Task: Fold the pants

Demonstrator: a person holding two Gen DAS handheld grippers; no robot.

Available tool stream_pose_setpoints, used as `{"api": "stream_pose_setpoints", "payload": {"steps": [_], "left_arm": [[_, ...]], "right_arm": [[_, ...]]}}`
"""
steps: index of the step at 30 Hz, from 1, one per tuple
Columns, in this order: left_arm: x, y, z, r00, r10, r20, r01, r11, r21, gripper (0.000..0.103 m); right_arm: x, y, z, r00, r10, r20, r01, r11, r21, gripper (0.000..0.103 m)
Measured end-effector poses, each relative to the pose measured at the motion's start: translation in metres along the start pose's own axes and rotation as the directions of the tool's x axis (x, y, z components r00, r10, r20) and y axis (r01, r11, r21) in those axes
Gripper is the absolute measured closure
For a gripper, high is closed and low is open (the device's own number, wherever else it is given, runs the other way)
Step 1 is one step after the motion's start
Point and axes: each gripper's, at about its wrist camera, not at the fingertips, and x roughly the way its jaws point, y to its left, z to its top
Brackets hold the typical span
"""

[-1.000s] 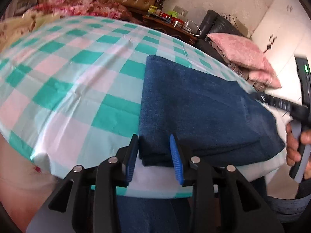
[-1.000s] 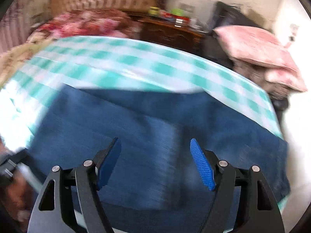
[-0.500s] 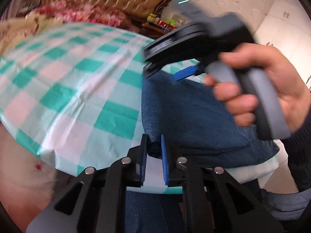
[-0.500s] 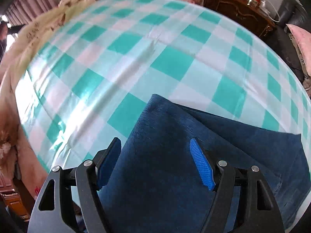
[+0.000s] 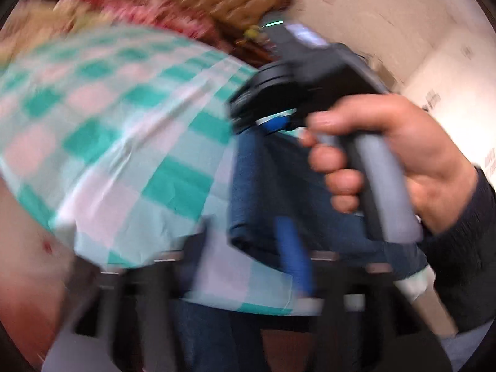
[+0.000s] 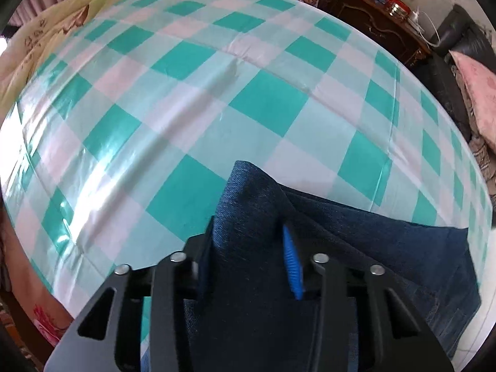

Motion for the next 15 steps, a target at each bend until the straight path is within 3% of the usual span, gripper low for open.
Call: {"api": "stream_pose_setpoints", "payload": {"steps": [4,5,6,10,15], "left_arm": [[0.026,0.010,0.001,0.998,-0.044,-0.033,0.040,0.995,-0.091,0.044],[0.030,0.010,0.002,0.998,-0.043,-0.048,0.038,0.995,-0.096,0.067],[0.034,0.006,0.005,0.997,-0.048,-0.061,0.042,0.995,-0.087,0.082],[0.002,-0.056,0.019,0.999,0.012,0.038,-0.017,0.992,0.128,0.090],[-0.028,-0.153,0.033,0.988,-0.003,0.154,-0.053,0.933,0.357,0.091]], "right_arm": [[0.001,-0.007,0.003,0.999,0.038,0.007,-0.038,0.999,0.027,0.068],[0.000,-0.010,0.002,0.999,0.052,0.007,-0.052,0.998,0.037,0.070],[-0.004,-0.014,0.003,0.997,0.072,0.014,-0.073,0.996,0.048,0.074],[-0.040,-0.044,0.006,0.979,0.192,0.065,-0.198,0.975,0.097,0.076],[-0.129,-0.128,-0.006,0.935,0.271,0.230,-0.308,0.941,0.143,0.076]]}}
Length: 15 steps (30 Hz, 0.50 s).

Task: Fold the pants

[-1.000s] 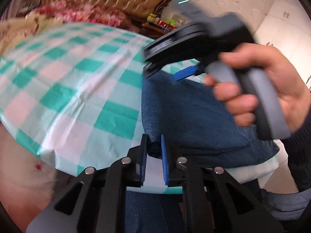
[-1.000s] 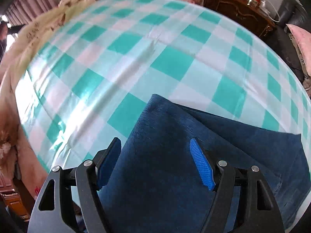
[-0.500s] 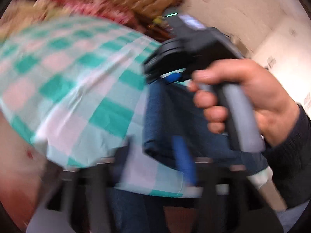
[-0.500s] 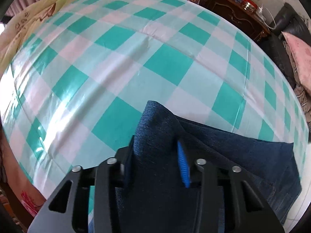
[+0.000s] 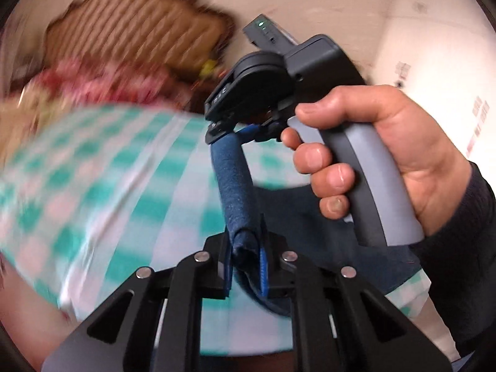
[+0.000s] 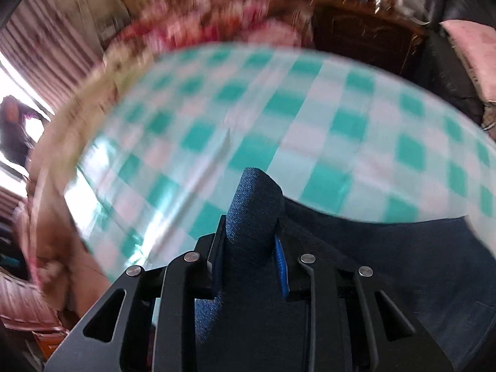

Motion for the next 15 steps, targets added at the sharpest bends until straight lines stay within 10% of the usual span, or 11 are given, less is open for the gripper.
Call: {"api": "stream_pose_setpoints", "payload": {"steps": [9,15], "left_arm": [[0.031,-0.263,0.020,0.985,-0.156,0.077,0.101,0.874,0.475,0.091],[0.107,-0.392,-0.078,0.988,-0.152,-0.026,0.131,0.734,0.666,0.091]], "right_arm": [[-0.179,-0.228,-0.033,0.979,0.044,0.198,-0.088,0.972,0.218,0.077],[-0.151,-0.392,-0.132,0.989,0.051,0.136,-0.102,0.911,0.400,0.068]]}}
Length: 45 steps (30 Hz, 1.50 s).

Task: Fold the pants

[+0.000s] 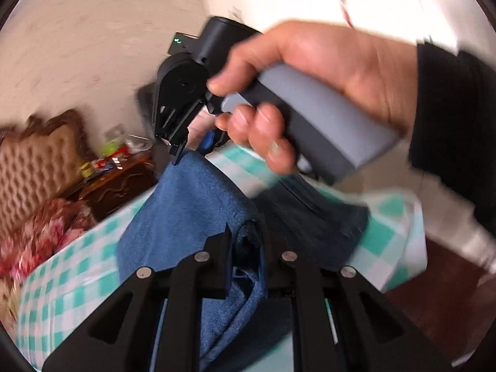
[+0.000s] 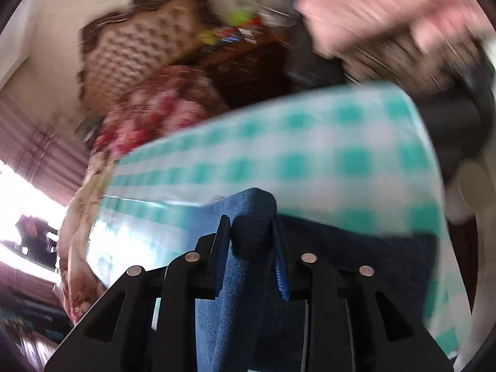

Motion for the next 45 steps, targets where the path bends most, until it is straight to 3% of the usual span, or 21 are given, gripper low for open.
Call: {"api": "stream_pose_setpoints", "payload": {"steps": [3,5,7,9,12,14,16,17,18,20,23,27,31,33,40,45], "left_arm": [[0.032,-0.060,-0.029,0.997,0.022,-0.077,-0.013,0.994,0.110,0.090],[0.045,-0.081,-0.043,0.995,0.071,-0.076,-0.054,0.979,0.197,0.084],[0.047,-0.092,-0.048,0.993,0.095,-0.064,-0.076,0.966,0.245,0.080],[0.049,-0.095,-0.050,0.991,0.119,-0.056,-0.100,0.959,0.265,0.075],[0.052,-0.097,-0.058,0.987,0.150,-0.051,-0.129,0.946,0.298,0.063],[0.053,-0.101,-0.062,0.984,0.170,-0.047,-0.148,0.938,0.313,0.068],[0.057,-0.104,-0.061,0.980,0.195,-0.039,-0.172,0.929,0.327,0.089],[0.059,-0.107,-0.062,0.976,0.218,-0.030,-0.194,0.918,0.345,0.090],[0.059,-0.108,-0.062,0.973,0.227,-0.026,-0.204,0.913,0.354,0.091],[0.047,-0.110,-0.050,0.961,0.277,0.022,-0.266,0.893,0.363,0.092],[0.040,-0.107,-0.021,0.951,0.300,0.077,-0.307,0.878,0.368,0.092],[0.051,-0.124,0.005,0.951,0.277,0.137,-0.309,0.864,0.397,0.092],[0.097,-0.156,-0.010,0.976,0.213,0.049,-0.211,0.862,0.461,0.092],[0.111,-0.165,-0.023,0.981,0.193,0.006,-0.171,0.856,0.487,0.092],[0.085,-0.155,0.003,0.978,0.193,0.078,-0.208,0.874,0.440,0.092],[0.114,-0.170,-0.017,0.990,0.142,0.006,-0.128,0.872,0.473,0.088]], "right_arm": [[0.028,-0.064,-0.025,0.997,-0.009,-0.072,0.016,0.995,0.097,0.064],[0.035,-0.083,-0.036,0.995,0.061,-0.081,-0.049,0.989,0.139,0.059],[0.033,-0.088,-0.042,0.991,0.117,-0.065,-0.107,0.985,0.134,0.054],[0.031,-0.083,-0.045,0.990,0.130,-0.053,-0.124,0.986,0.110,0.037],[0.026,-0.075,-0.044,0.991,0.124,-0.060,-0.120,0.991,0.061,0.035],[0.030,-0.067,-0.041,0.992,0.101,-0.078,-0.100,0.995,0.022,0.035],[0.038,-0.058,-0.041,0.993,0.053,-0.104,-0.056,0.998,-0.028,0.049],[0.043,-0.053,-0.040,0.993,0.015,-0.116,-0.020,0.999,-0.042,0.071],[0.046,-0.049,-0.037,0.991,-0.025,-0.129,0.018,0.998,-0.056,0.083],[0.034,-0.041,-0.030,0.993,0.032,-0.115,-0.040,0.997,-0.063,0.091],[-0.003,-0.032,-0.015,0.995,0.098,-0.029,-0.100,0.991,-0.086,0.093],[-0.030,-0.055,-0.001,0.998,0.060,0.021,-0.058,0.995,-0.085,0.093],[0.003,-0.108,-0.013,1.000,-0.014,-0.022,0.013,0.998,-0.067,0.093],[0.016,-0.132,-0.019,0.999,0.002,-0.042,-0.003,1.000,-0.015,0.093],[-0.044,-0.119,-0.020,0.994,0.071,0.082,-0.065,0.995,-0.075,0.095],[0.000,-0.155,-0.031,0.999,-0.031,0.014,0.032,0.999,-0.035,0.093]]}}
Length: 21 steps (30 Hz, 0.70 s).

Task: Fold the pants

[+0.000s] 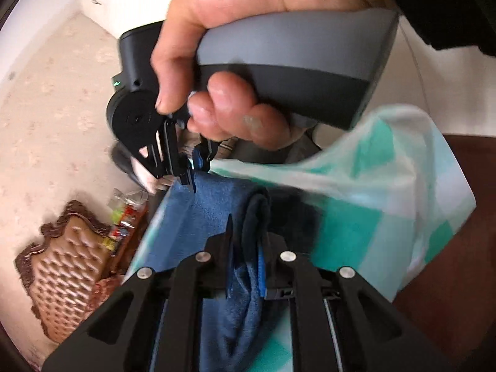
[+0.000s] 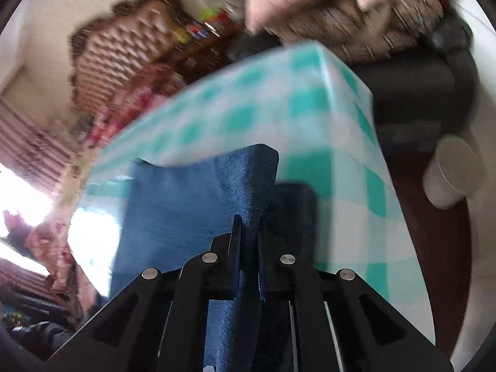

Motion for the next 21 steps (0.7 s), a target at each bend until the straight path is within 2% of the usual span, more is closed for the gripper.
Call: {"api": "stream_pose_setpoints", "payload": {"steps": [1,2,3,4,5,6,7,8,10,11,12,14,15,16,17,18,19,21], "left_arm": [[-0.001,-0.003,-0.003,1.000,0.006,0.013,-0.006,1.000,0.005,0.086],[-0.004,-0.001,-0.005,0.999,0.019,0.027,-0.019,1.000,0.005,0.075],[-0.013,0.008,-0.009,0.999,0.003,0.040,-0.002,0.999,-0.037,0.067],[-0.020,0.018,-0.011,0.998,-0.030,0.061,0.035,0.996,-0.079,0.057],[-0.034,0.037,-0.015,0.993,-0.077,0.094,0.089,0.986,-0.142,0.053],[-0.051,0.067,-0.022,0.980,-0.135,0.143,0.168,0.954,-0.247,0.052],[-0.058,0.089,-0.029,0.973,-0.159,0.166,0.206,0.923,-0.325,0.051],[-0.062,0.115,-0.034,0.970,-0.164,0.181,0.225,0.886,-0.406,0.050],[-0.048,0.175,-0.046,0.973,-0.120,0.199,0.213,0.806,-0.553,0.047],[-0.035,0.196,-0.046,0.975,-0.101,0.198,0.201,0.783,-0.589,0.046],[-0.012,0.217,-0.047,0.973,-0.111,0.201,0.213,0.767,-0.606,0.046],[0.023,0.240,-0.043,0.966,-0.177,0.190,0.257,0.745,-0.615,0.049],[0.041,0.246,-0.035,0.951,-0.243,0.190,0.308,0.726,-0.615,0.053],[0.065,0.244,-0.022,0.925,-0.334,0.183,0.373,0.698,-0.611,0.058],[0.084,0.242,-0.015,0.910,-0.382,0.159,0.396,0.694,-0.602,0.059],[0.097,0.241,-0.009,0.895,-0.422,0.144,0.421,0.690,-0.589,0.062],[0.117,0.230,-0.003,0.865,-0.487,0.121,0.459,0.671,-0.582,0.072],[0.151,0.207,-0.001,0.828,-0.559,0.050,0.476,0.652,-0.590,0.074]], "right_arm": [[0.002,-0.004,-0.003,1.000,-0.007,0.020,0.007,1.000,0.009,0.090],[0.000,-0.005,-0.004,0.999,-0.011,0.035,0.010,1.000,0.018,0.082],[-0.005,-0.005,-0.007,0.998,-0.027,0.057,0.026,0.999,0.021,0.076],[-0.012,-0.003,-0.010,0.996,-0.048,0.078,0.047,0.999,0.020,0.073],[-0.021,-0.003,-0.013,0.992,-0.075,0.105,0.072,0.997,0.031,0.072],[-0.036,-0.003,-0.019,0.983,-0.107,0.151,0.099,0.993,0.056,0.072],[-0.052,0.000,-0.027,0.970,-0.136,0.200,0.123,0.990,0.076,0.072],[-0.067,0.007,-0.037,0.955,-0.167,0.246,0.150,0.985,0.088,0.072],[-0.082,0.027,-0.053,0.929,-0.207,0.307,0.195,0.978,0.067,0.072],[-0.085,0.043,-0.066,0.912,-0.234,0.337,0.230,0.972,0.052,0.072],[-0.083,0.052,-0.071,0.899,-0.275,0.339,0.271,0.961,0.061,0.072],[-0.070,0.068,-0.084,0.872,-0.359,0.332,0.358,0.931,0.066,0.072],[-0.057,0.074,-0.093,0.854,-0.414,0.316,0.416,0.907,0.064,0.072],[-0.047,0.075,-0.099,0.839,-0.462,0.288,0.462,0.884,0.072,0.072],[-0.036,0.072,-0.105,0.830,-0.495,0.256,0.493,0.867,0.077,0.072],[-0.027,0.069,-0.111,0.825,-0.514,0.233,0.509,0.856,0.088,0.072],[-0.024,0.065,-0.116,0.823,-0.520,0.229,0.511,0.853,0.103,0.071],[-0.023,0.064,-0.120,0.816,-0.529,0.234,0.516,0.848,0.120,0.071]]}}
